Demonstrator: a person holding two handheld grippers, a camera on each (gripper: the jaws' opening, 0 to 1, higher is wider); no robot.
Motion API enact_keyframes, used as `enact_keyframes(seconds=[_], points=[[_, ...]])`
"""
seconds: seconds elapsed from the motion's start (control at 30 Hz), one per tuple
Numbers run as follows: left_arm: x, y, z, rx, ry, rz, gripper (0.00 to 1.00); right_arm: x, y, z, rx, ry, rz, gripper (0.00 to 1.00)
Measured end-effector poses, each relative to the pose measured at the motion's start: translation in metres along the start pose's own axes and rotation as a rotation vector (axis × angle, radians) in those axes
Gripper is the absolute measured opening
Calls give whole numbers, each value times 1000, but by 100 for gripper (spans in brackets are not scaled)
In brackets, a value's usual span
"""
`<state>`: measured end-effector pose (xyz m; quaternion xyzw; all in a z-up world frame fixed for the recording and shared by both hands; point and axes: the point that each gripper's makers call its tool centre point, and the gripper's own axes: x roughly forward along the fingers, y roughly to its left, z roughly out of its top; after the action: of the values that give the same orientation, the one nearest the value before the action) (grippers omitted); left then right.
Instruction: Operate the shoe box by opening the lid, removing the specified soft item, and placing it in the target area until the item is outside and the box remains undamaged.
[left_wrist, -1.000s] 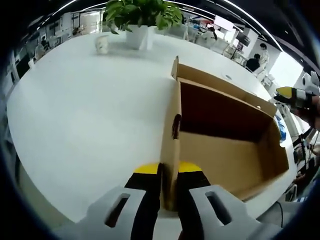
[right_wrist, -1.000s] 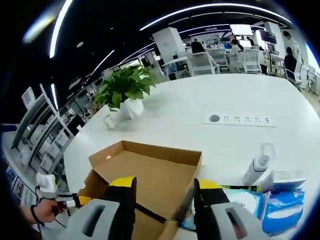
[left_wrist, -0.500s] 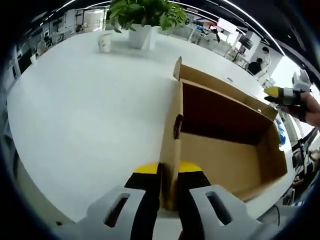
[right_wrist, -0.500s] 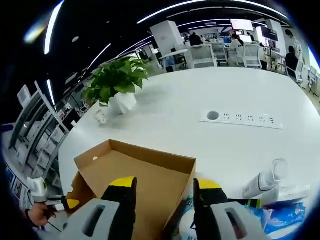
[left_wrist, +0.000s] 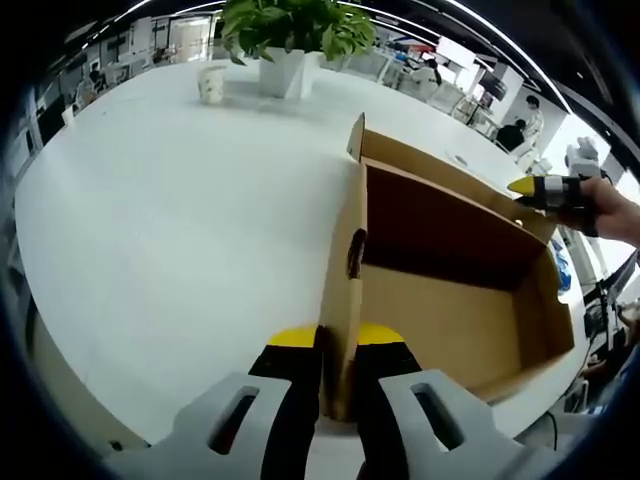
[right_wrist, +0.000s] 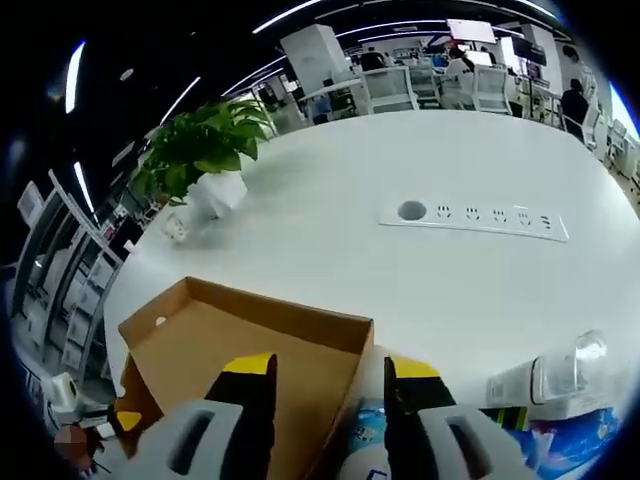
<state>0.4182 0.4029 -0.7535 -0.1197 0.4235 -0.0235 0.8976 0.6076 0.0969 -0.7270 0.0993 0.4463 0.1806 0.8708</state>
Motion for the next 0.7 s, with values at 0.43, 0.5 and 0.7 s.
enact_keyframes(seconds=[0.43,0.5,0.7], points=[[1,1,0,0,-2,4,9,11,-8,-14,49,49,-42,24],[1,1,0,8,0,1,9,13,-9,-17,52,65,-48,23],[1,2,0,23,0,5,9,17,-2,-22,16,108,-58,9]])
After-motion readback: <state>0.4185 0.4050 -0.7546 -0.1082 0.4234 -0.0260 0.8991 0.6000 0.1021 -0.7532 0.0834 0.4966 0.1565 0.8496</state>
